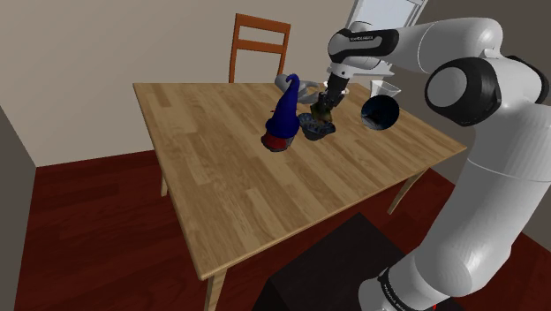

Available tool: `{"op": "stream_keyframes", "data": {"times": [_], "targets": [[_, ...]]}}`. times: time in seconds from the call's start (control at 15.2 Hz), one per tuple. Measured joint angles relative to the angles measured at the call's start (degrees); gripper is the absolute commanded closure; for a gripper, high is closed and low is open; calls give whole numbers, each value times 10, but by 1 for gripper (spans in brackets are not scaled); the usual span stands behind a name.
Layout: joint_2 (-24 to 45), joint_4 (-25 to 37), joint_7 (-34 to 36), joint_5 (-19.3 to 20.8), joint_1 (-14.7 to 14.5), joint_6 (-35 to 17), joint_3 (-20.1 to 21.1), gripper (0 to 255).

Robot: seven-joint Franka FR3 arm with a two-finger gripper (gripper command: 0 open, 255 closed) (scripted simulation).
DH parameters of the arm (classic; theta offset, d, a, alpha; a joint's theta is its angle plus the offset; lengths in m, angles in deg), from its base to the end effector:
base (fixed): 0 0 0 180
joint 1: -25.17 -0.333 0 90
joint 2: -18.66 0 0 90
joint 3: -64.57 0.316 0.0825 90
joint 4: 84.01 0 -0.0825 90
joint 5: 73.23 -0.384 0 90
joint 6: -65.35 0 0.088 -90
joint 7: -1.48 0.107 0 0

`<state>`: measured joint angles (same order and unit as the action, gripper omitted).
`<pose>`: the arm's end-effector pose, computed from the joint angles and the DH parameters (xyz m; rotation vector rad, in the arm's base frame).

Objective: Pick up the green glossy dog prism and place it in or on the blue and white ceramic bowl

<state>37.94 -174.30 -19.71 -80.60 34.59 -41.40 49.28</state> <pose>0.6054 -0.2462 0.4485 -3.0919 0.1363 0.0310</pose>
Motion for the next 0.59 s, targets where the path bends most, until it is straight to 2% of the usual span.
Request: {"op": "stream_keyframes", "data": {"times": [0.07, 0.13, 0.59], "targets": [[0, 0, 0, 0, 0, 0, 0, 255], [0, 0, 0, 0, 0, 0, 0, 0], [0, 9, 0, 0, 1, 9, 0, 0]]}}
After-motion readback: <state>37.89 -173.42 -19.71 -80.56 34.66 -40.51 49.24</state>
